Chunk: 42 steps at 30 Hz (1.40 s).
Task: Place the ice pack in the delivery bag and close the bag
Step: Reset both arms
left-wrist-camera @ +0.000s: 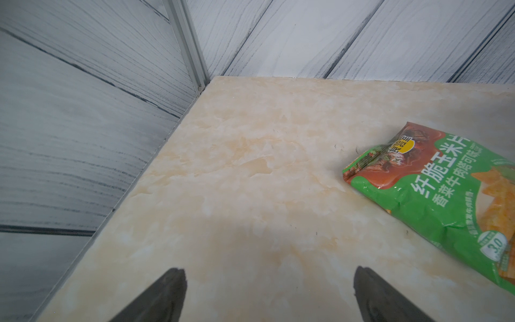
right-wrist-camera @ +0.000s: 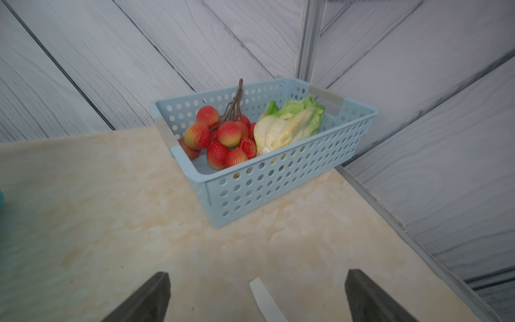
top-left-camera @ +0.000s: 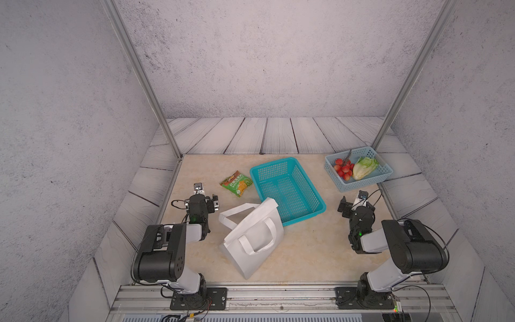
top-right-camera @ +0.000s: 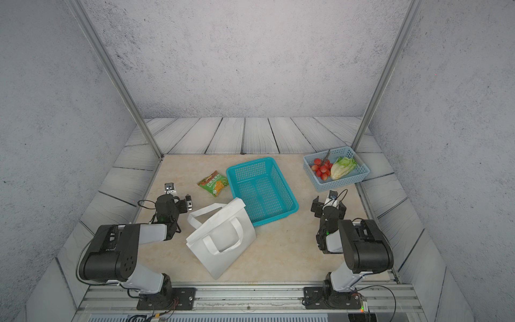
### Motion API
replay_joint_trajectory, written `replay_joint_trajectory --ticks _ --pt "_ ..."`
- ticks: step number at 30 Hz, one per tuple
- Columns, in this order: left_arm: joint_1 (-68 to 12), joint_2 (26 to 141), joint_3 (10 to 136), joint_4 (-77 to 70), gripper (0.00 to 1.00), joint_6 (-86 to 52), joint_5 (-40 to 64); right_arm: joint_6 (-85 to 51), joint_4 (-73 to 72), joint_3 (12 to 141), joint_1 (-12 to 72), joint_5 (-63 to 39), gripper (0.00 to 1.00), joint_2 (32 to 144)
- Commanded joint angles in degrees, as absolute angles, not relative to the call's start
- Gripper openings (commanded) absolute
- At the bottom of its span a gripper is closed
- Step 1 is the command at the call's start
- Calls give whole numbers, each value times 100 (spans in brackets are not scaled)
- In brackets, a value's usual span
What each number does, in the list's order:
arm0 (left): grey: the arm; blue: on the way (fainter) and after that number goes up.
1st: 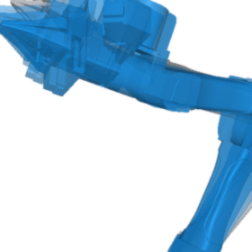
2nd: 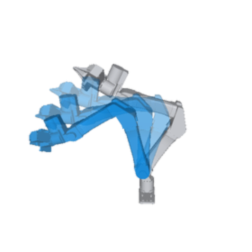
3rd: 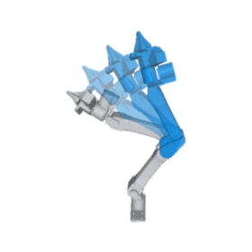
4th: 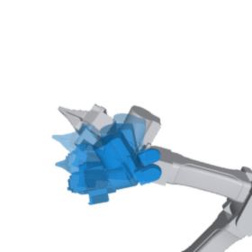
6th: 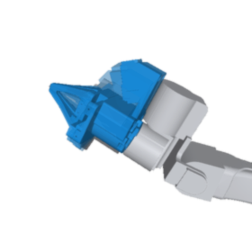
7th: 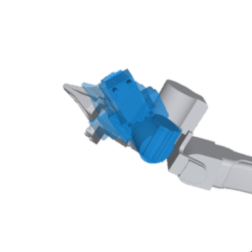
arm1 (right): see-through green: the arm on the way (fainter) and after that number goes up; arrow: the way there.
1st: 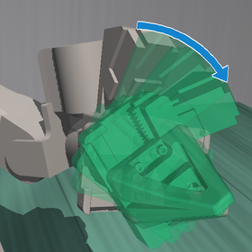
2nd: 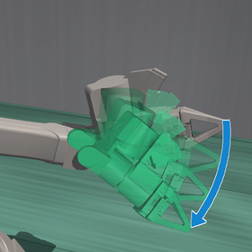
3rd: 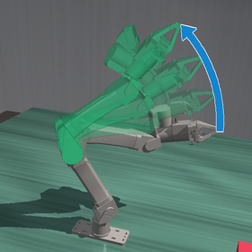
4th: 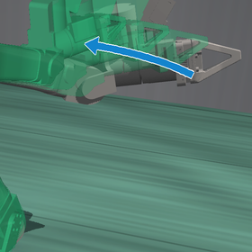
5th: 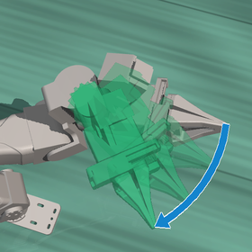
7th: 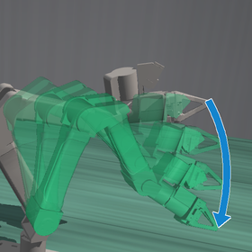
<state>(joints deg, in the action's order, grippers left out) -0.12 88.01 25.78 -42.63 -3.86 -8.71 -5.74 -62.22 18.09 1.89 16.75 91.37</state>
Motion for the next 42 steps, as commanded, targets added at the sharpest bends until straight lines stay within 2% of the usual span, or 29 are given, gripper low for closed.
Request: replay_joint_trajectory --ticks 1,5,20,26,42 --pt "-7 8725 2661 -4261 100 -325 -856 -448 -4757 2402 256 1469 99 8882" --pt "-3 8728 2658 -4262 100 -325 -849 -456 -5219 2310 255 1564 99 9030" --pt "-7 8728 2662 -4263 100 -325 -860 -462 -5242 2252 254 1583 99 9000" --pt "-7 8728 2659 -4260 100 -325 -856 -596 -7127 1332 253 1920 99 9105" --pt "-7 8727 2661 -4260 100 -325 -859 -571 -7286 1254 252 1854 99 9120"
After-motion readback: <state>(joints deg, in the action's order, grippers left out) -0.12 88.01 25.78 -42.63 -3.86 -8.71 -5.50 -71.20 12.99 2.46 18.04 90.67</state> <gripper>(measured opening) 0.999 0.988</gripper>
